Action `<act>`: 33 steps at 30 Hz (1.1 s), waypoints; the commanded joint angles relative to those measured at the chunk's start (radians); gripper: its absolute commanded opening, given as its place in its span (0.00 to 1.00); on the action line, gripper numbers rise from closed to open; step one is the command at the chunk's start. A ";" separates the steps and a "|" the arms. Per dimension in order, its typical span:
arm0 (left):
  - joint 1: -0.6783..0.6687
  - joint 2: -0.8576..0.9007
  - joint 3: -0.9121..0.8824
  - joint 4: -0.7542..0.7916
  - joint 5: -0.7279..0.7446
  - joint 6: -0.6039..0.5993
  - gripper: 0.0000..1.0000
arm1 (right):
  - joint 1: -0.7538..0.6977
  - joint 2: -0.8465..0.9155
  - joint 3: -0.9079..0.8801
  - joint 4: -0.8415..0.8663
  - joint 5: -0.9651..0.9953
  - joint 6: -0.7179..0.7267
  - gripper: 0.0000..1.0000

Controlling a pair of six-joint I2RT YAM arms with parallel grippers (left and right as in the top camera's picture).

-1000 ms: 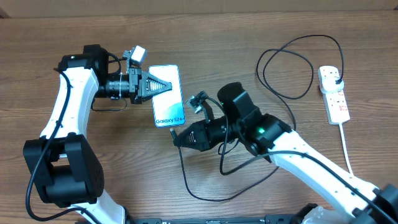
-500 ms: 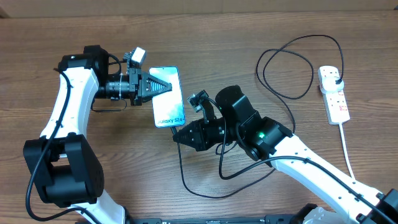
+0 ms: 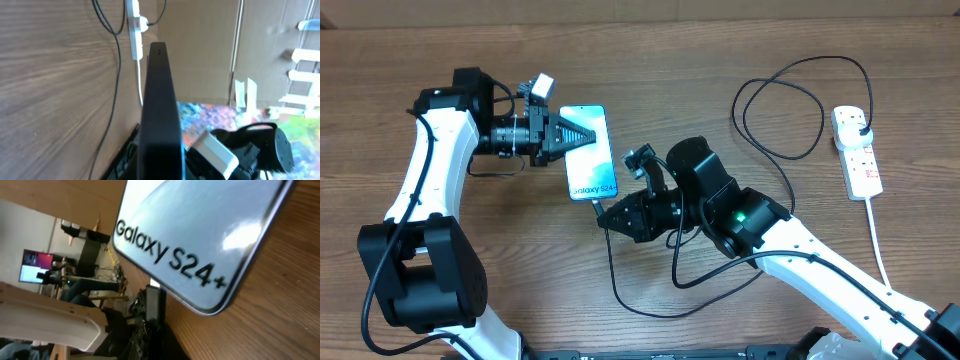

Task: Plug charger to phone and switch on socket
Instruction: 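Push the USB-C plug into the phone's bottom port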

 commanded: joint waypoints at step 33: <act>-0.007 -0.021 0.003 0.023 -0.006 -0.093 0.04 | 0.009 -0.011 0.014 0.025 0.095 0.056 0.04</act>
